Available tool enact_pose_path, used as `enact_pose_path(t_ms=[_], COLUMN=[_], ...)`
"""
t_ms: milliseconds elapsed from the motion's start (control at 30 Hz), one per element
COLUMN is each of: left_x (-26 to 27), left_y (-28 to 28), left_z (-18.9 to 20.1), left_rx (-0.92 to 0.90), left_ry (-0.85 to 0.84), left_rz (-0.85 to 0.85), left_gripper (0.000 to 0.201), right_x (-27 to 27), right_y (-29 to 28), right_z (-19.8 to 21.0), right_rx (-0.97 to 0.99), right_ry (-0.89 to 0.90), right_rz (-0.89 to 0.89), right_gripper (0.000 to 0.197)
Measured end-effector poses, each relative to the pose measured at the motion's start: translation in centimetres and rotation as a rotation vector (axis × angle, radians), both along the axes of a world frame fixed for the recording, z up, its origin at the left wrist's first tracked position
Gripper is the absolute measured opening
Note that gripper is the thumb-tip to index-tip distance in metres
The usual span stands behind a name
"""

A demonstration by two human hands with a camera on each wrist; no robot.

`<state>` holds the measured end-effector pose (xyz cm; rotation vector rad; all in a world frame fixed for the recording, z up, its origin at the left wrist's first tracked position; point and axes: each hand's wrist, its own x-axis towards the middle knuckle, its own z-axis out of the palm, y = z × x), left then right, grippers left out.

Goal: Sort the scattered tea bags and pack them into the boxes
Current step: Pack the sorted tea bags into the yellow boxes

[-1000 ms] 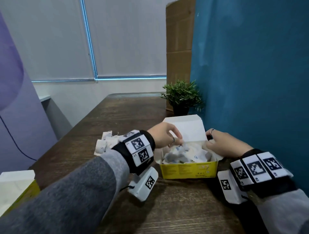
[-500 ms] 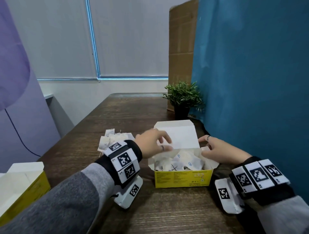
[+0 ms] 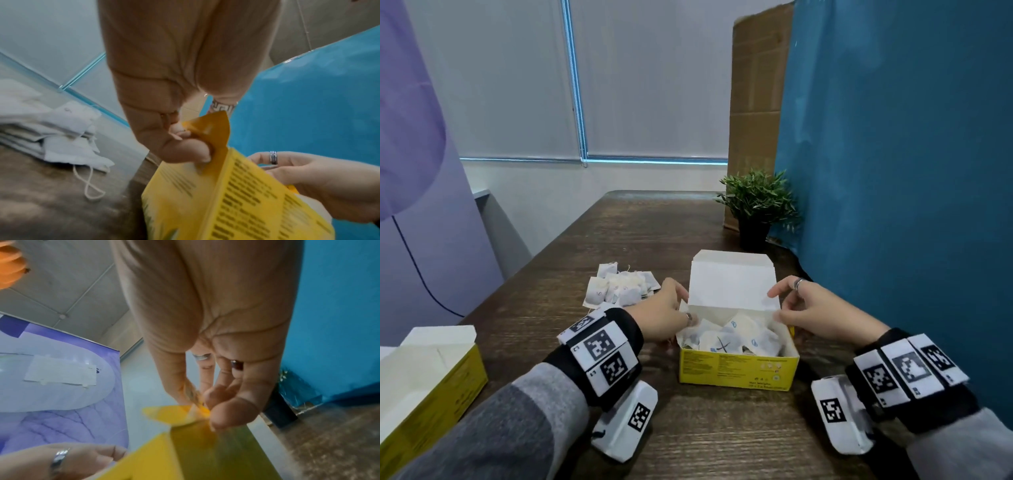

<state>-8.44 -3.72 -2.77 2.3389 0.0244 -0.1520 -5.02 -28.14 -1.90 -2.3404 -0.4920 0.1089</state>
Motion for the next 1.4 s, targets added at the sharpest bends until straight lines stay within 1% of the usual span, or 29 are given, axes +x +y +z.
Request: enact_pose_path(t_ms=[67,100,133,200,300,400,467,500,600,633,667,700,733,767,800,833,867,933,967,1000,1067,1100,1133,1167,1233,1300,1333,1367,1400], left_x=[-0.3,-0.5,-0.6,-1.0,-1.1,-0.9,-0.9,-0.9,-0.9,-0.9,-0.9,-0.9,-0.9,-1.0,-0.9,-0.8,-0.7,-0.5,-0.5,-0.5,-0.4,-0.3,-0.2,0.0,0.5,0.6,0.5,0.4,0.3], left_y=[0.2,0.3,0.4,0.6,0.6,0.4,0.3,0.3,0.4,0.4,0.5,0.6,0.7,0.8,1.0,1.1,1.3,1.4,1.3,1.2,1.0,0.9,0.8,0.8,1.0,1.0,1.0,1.0,1.0], left_z=[0.2,0.3,0.4,0.3,0.1,0.0,0.0,0.0,0.0,-0.1,-0.1,-0.1,0.0,0.1,0.1,0.1,0.0,-0.1,-0.1,-0.2,-0.5,-0.6,-0.7,-0.8,-1.1,-1.1,-0.9,-0.8,-0.7], left_rx=[-0.137,-0.203,-0.26,-0.323,-0.312,-0.293,-0.269,-0.26,-0.231,-0.23,-0.235,-0.254,-0.282,-0.321,-0.362,-0.417,-0.466,-0.48,-0.47,-0.452,-0.403,-0.377,-0.361,-0.364,-0.385,-0.405,-0.41,-0.405,-0.389], left_ry=[0.006,0.007,0.014,0.062,0.104,0.091,0.089,0.085,0.067,0.055,0.049,0.04,0.036,0.028,0.018,0.015,0.024,0.057,0.077,0.093,0.115,0.124,0.138,0.151,0.166,0.171,0.165,0.147,0.116], left_rz=[0.059,0.07,0.064,0.034,0.004,0.013,0.017,0.021,0.024,0.024,0.028,0.037,0.048,0.05,0.045,0.042,0.041,0.03,0.014,-0.004,-0.022,-0.023,-0.018,-0.003,0.012,-0.032,-0.068,-0.1,-0.115], left_gripper=[0.011,0.014,0.022,0.028,0.027,0.026,0.025,0.025,0.027,0.028,0.027,0.023,0.016,0.013,0.021,0.028,0.031,0.022,0.017,0.016,0.025,0.031,0.04,0.049,0.071,0.084,0.084,0.079,0.069], right_x=[-0.2,-0.2,-0.2,-0.2,-0.6,-0.6,-0.6,-0.7,-1.2,-1.3,-1.0,-0.6,-0.2,0.2,0.4,0.5,0.4,0.4,0.5,0.6,0.8,0.9,1.0,1.1,1.3,1.4,1.3,1.1,0.9], right_y=[0.3,0.3,0.2,-0.1,-0.2,0.5,1.7,2.5,3.8,3.7,3.3,2.5,1.6,0.7,0.0,-0.5,-0.7,-0.8,-0.7,-0.7,-0.6,-0.5,-0.4,-0.4,-0.6,-0.8,-0.8,-0.8,-0.8], right_z=[-0.2,-0.2,-0.2,-0.3,0.1,0.9,1.4,1.6,2.0,2.1,2.1,2.1,1.9,1.7,1.5,1.2,0.9,0.2,-0.2,-0.4,-0.8,-0.8,-0.9,-1.0,-1.2,-1.1,-0.9,-0.8,-0.7], right_rx=[0.118,0.149,0.161,0.143,0.11,0.094,0.1,0.13,0.313,0.355,0.363,0.325,0.245,0.152,0.069,0.023,0.012,0.035,0.042,0.032,-0.006,0.011,0.046,0.078,0.138,0.206,0.234,0.258,0.298], right_ry=[0.094,0.115,0.13,0.147,0.109,-0.063,-0.101,-0.069,0.166,0.168,0.099,-0.014,-0.118,-0.172,-0.158,-0.08,0.036,0.237,0.29,0.315,0.321,0.337,0.362,0.374,0.388,0.407,0.396,0.379,0.37], right_rz=[0.012,0.011,0.017,0.055,0.094,0.055,0.059,0.086,0.153,0.13,0.085,0.029,-0.031,-0.089,-0.125,-0.132,-0.116,-0.073,-0.057,-0.039,0.005,0.02,0.026,0.032,0.054,0.075,0.083,0.094,0.108], right_gripper=[0.017,0.017,0.017,0.024,0.034,0.033,0.031,0.028,0.01,0.008,0.006,0.005,0.008,0.015,0.025,0.034,0.044,0.066,0.072,0.072,0.061,0.069,0.08,0.085,0.081,0.074,0.07,0.066,0.061])
